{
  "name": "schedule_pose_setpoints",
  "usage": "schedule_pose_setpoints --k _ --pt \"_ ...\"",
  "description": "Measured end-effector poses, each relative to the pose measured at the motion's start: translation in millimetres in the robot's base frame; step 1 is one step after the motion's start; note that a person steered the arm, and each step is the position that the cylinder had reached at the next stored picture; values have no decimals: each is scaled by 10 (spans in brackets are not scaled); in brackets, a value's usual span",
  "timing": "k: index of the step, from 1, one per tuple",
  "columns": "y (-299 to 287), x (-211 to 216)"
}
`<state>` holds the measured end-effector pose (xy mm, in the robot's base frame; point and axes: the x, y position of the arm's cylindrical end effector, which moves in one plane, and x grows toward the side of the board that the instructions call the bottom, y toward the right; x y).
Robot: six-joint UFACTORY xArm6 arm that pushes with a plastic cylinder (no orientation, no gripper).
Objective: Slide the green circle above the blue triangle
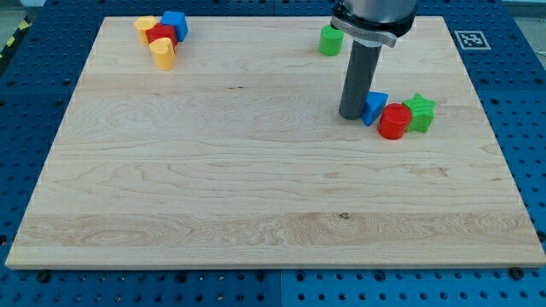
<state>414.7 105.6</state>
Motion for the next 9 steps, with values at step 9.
schedule_pose_setpoints --k 9 --pt "-161 -1563"
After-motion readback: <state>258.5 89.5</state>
